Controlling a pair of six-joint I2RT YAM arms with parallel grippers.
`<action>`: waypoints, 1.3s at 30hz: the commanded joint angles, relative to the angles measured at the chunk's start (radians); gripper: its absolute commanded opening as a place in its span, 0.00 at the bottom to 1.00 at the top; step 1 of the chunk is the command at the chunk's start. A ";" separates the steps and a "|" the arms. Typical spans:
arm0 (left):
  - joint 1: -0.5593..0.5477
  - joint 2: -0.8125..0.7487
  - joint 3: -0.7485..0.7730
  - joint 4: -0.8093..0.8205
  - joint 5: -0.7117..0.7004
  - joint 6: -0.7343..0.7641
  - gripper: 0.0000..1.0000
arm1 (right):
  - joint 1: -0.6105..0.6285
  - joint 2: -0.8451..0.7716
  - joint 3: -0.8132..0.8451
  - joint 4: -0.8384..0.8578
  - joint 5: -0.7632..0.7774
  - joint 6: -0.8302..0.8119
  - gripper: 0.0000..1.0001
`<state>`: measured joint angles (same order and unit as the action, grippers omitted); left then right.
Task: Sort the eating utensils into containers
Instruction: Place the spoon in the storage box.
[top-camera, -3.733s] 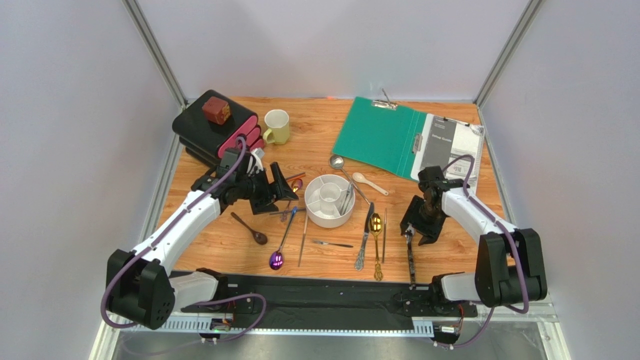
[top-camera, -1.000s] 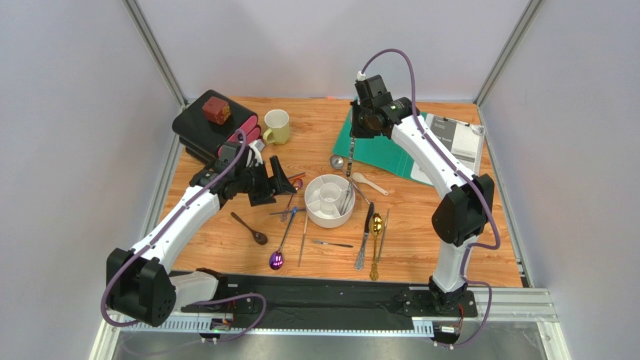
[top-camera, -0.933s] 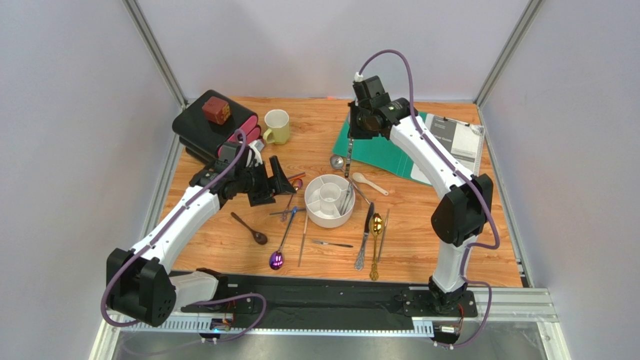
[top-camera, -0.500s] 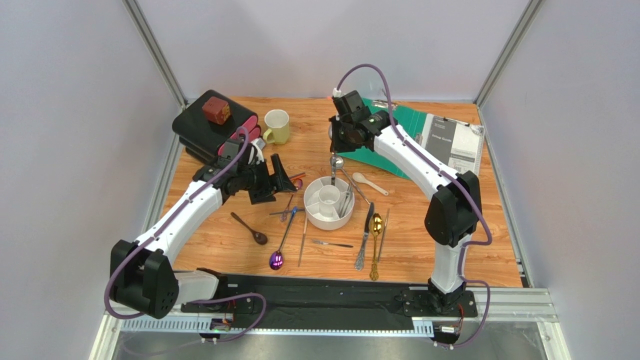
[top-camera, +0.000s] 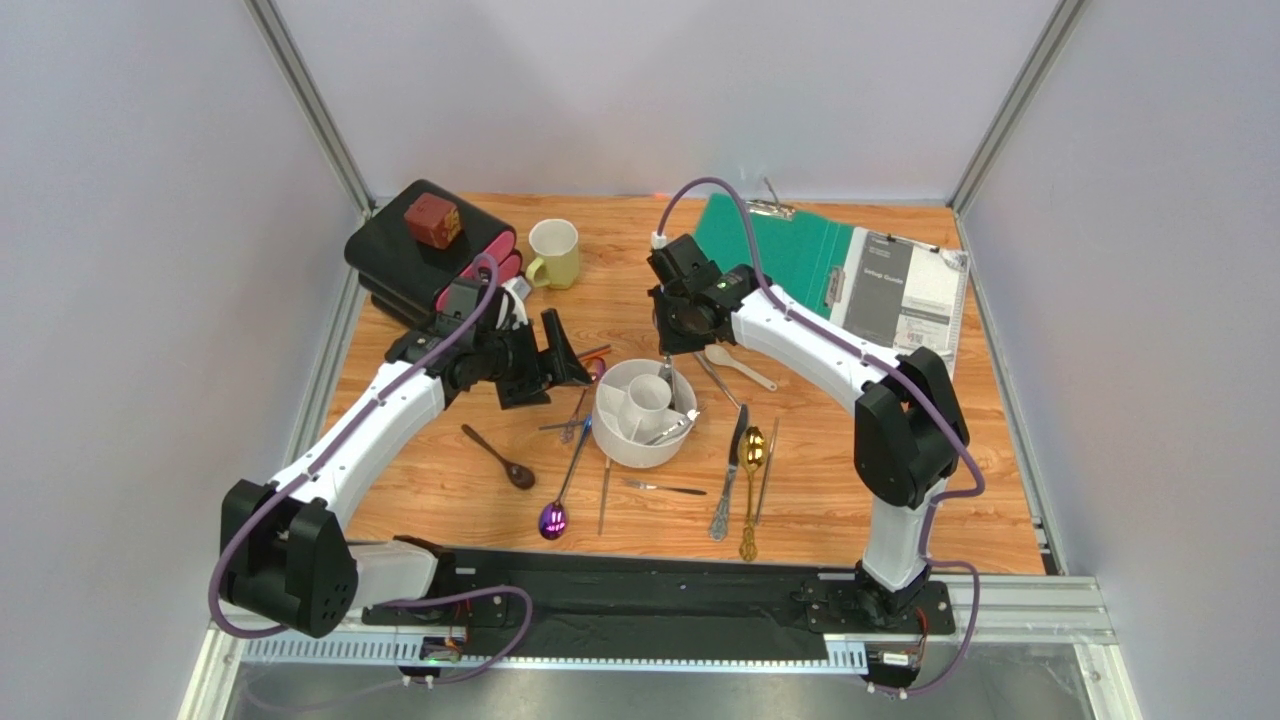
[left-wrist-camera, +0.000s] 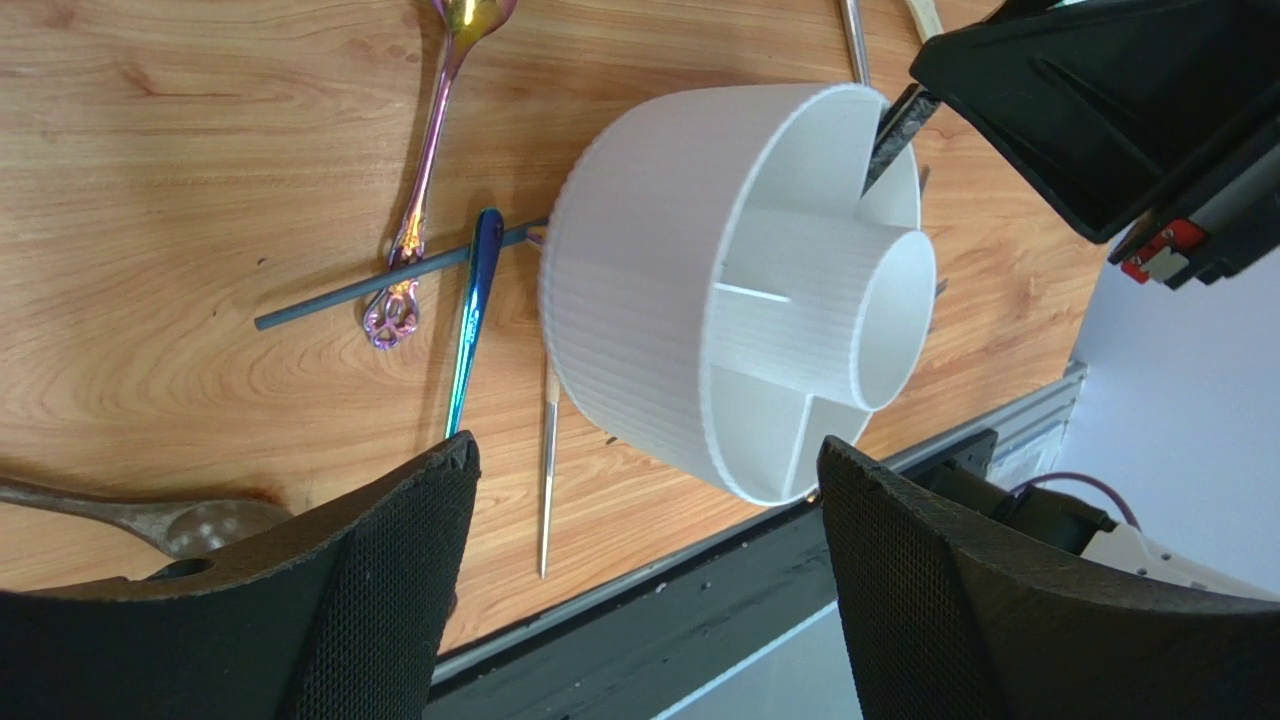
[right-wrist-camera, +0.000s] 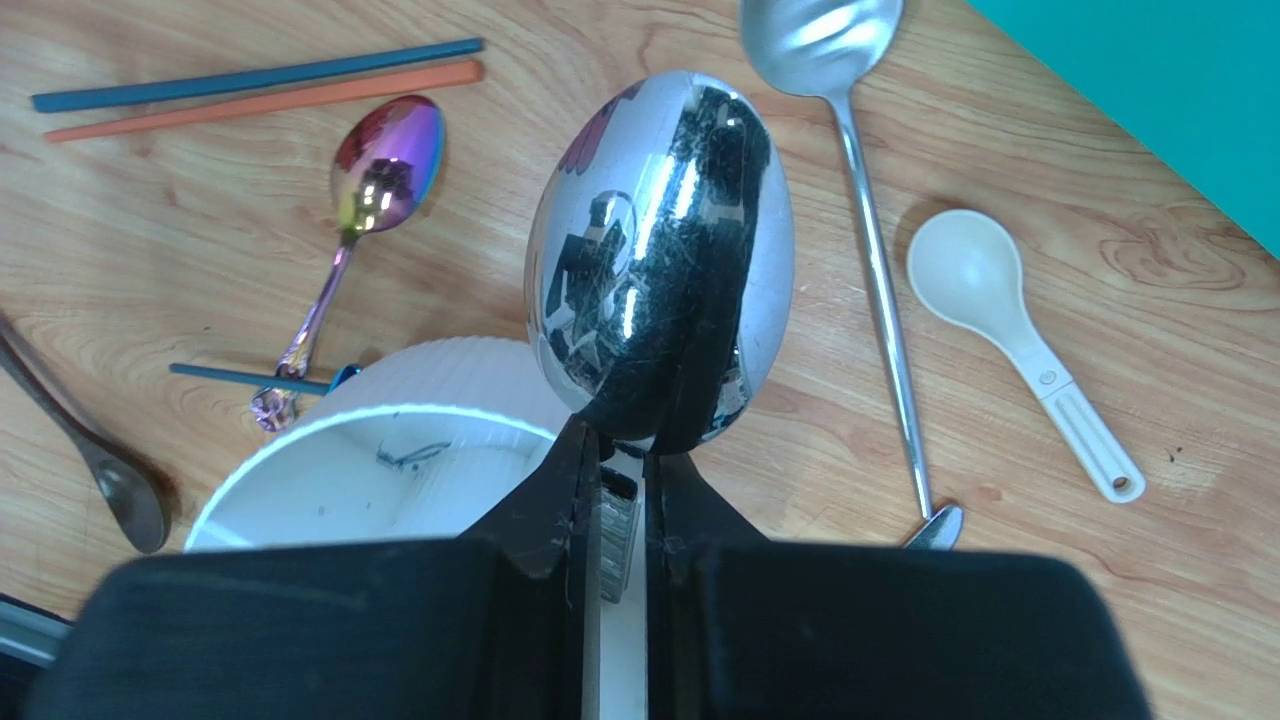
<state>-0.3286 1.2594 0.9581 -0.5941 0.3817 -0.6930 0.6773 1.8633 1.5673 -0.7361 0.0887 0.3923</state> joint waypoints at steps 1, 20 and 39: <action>0.010 -0.028 0.025 -0.004 -0.001 0.035 0.88 | 0.030 -0.065 -0.007 0.037 0.071 -0.001 0.00; 0.005 0.210 0.044 0.013 0.160 0.053 0.88 | 0.077 -0.171 -0.044 -0.003 0.109 0.060 0.26; -0.105 0.382 0.148 0.016 0.092 0.078 0.85 | 0.090 -0.303 -0.064 -0.046 0.213 0.071 0.33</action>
<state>-0.4004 1.6211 1.0191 -0.5892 0.5060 -0.6392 0.7654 1.6600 1.4929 -0.7727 0.2226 0.4515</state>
